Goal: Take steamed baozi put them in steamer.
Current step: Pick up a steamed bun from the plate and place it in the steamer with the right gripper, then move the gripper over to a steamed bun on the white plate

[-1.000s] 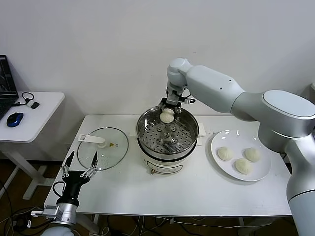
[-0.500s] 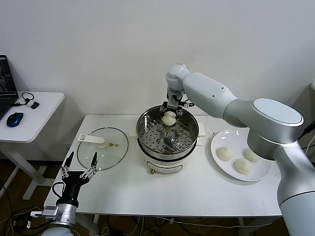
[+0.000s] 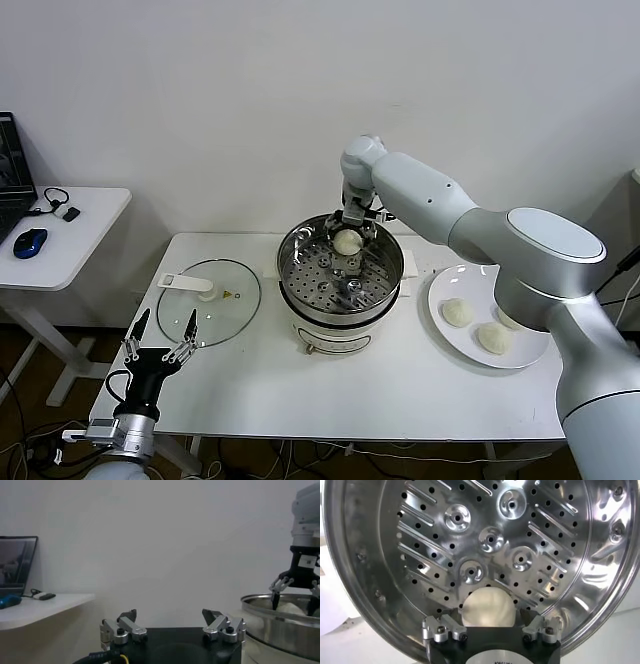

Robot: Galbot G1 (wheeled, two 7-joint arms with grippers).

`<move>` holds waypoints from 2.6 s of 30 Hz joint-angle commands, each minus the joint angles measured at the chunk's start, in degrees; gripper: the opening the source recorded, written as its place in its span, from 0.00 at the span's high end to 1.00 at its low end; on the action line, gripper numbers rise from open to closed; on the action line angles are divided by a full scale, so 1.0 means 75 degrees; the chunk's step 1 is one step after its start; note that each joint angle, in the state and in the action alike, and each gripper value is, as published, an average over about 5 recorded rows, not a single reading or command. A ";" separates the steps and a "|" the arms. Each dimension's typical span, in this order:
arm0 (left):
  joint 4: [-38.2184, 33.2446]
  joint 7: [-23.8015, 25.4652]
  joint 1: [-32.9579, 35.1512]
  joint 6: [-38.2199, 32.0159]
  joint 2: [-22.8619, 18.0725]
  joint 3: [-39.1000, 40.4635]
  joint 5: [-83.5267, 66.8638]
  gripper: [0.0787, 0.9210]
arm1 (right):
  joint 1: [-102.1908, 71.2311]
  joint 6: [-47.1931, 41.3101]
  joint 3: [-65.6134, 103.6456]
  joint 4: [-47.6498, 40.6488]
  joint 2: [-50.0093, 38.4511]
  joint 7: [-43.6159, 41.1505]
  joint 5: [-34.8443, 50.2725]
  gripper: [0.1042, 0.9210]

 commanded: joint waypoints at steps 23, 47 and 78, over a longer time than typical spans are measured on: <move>-0.0270 -0.0001 0.0091 0.0067 -0.0104 0.0175 0.0130 0.12 | 0.3065 -0.4083 -0.3278 0.2373 -0.3962 -0.1136 0.7002 0.12; -0.0352 -0.0022 0.0172 0.0059 -0.0183 0.0203 0.0225 0.12 | -0.0596 -0.4839 -0.1149 0.2032 -0.5272 -0.1008 0.5193 0.12; -0.0146 -0.0019 0.0190 0.0002 -0.0203 0.0159 0.0204 0.12 | -0.2094 -0.4554 0.0401 0.0354 -0.3932 -0.0523 0.4258 0.12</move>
